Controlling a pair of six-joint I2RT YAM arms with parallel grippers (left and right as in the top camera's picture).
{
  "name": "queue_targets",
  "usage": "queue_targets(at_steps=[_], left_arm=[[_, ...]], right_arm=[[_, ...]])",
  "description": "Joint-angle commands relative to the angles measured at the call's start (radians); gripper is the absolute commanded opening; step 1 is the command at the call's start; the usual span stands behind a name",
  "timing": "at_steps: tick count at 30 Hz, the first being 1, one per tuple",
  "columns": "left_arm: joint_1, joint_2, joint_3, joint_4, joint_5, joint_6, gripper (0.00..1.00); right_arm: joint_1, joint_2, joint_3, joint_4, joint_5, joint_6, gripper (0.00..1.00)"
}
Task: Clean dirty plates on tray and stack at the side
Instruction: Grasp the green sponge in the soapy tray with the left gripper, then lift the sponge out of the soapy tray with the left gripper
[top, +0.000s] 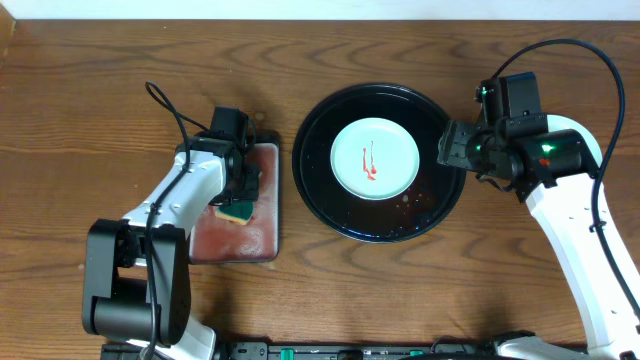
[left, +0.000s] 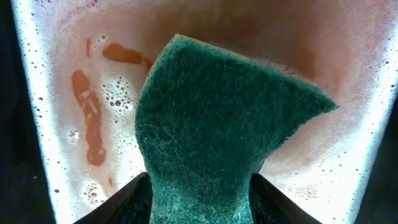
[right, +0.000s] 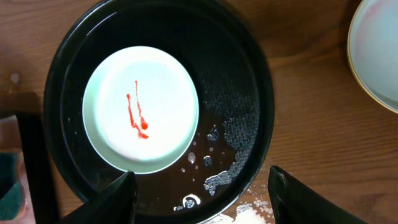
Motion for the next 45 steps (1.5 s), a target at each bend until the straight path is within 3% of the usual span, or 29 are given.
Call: queue_targets(at_steps=[1, 3, 9, 14, 20, 30, 45], left_arm=[[0.002, -0.015, -0.006, 0.002, 0.01, -0.006, 0.5], [0.002, -0.008, -0.006, 0.008, 0.01, -0.006, 0.5], [0.002, 0.018, -0.037, 0.06, 0.01, -0.006, 0.34], [0.002, 0.018, -0.078, 0.097, 0.01, -0.006, 0.08], [0.002, -0.002, -0.083, 0.094, 0.01, -0.006, 0.07], [0.002, -0.208, -0.054, 0.075, 0.01, -0.007, 0.08], [0.002, -0.21, -0.055, 0.065, 0.041, -0.033, 0.07]], right_arm=[[0.004, -0.002, 0.01, -0.003, 0.01, -0.015, 0.64], [0.004, -0.002, 0.01, -0.003, 0.01, -0.015, 0.64], [0.004, -0.002, 0.01, -0.007, 0.01, -0.023, 0.64], [0.004, -0.002, 0.01, -0.006, 0.01, -0.022, 0.64], [0.004, -0.002, 0.01, -0.006, 0.01, -0.023, 0.64], [0.004, -0.002, 0.01, -0.003, 0.01, -0.022, 0.64], [0.004, -0.002, 0.01, -0.007, 0.01, -0.023, 0.64]])
